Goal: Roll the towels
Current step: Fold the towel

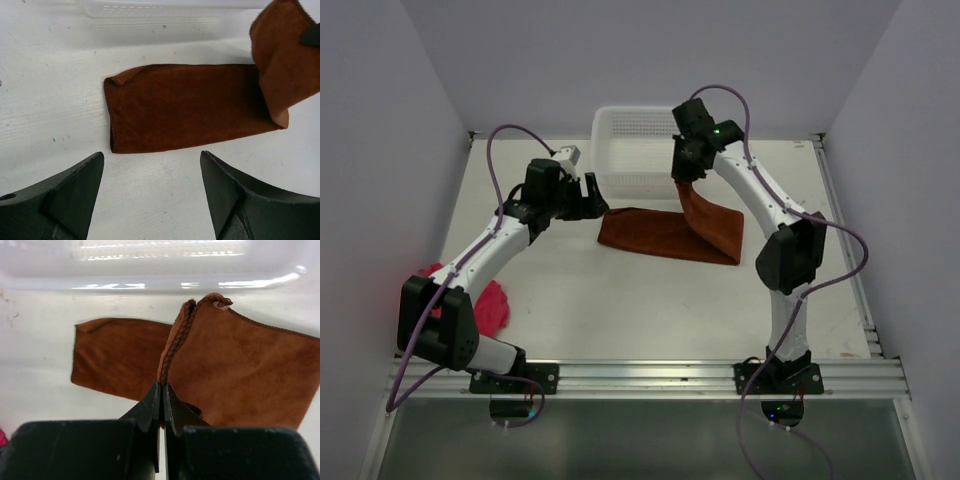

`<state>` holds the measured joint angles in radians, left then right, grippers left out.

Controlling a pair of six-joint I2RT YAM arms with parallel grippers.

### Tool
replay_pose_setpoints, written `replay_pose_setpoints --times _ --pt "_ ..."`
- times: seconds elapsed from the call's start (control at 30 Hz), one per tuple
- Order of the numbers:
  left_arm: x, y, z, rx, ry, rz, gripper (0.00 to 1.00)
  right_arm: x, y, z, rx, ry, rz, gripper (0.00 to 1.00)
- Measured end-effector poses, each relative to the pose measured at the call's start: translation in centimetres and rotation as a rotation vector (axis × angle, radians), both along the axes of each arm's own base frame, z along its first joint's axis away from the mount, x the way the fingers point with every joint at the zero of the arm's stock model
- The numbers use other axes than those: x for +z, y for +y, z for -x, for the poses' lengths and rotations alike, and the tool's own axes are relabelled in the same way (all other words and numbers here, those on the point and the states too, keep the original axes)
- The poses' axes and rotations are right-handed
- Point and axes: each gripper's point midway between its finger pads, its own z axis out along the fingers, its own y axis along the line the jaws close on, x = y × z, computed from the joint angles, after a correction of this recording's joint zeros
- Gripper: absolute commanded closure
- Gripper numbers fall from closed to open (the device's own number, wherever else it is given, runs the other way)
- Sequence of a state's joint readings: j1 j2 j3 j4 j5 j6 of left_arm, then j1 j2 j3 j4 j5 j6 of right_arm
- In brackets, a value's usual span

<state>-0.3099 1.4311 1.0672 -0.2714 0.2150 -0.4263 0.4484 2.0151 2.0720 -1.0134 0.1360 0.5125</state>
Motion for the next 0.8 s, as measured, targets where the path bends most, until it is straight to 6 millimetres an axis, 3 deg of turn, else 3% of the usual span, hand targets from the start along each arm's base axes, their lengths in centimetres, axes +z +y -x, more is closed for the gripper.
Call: replay_pose_setpoints --times 0.17,0.33,0.8 --pt "0.2 -0.1 0.1 -0.005 -0.002 0.005 0.18 -1.1 6.5 -0.4 0.075 -0.002 -0.049 1.0" --pt "0.2 -0.2 0.1 -0.011 -0.002 0.01 0.18 -3.1 10.6 0.6 0.109 0.04 -0.086 1.0" --pt "0.6 -0.3 0.3 -0.018 -0.009 0.018 0.18 -5.1 16.1 0.2 0.113 0.063 -0.244 1.0"
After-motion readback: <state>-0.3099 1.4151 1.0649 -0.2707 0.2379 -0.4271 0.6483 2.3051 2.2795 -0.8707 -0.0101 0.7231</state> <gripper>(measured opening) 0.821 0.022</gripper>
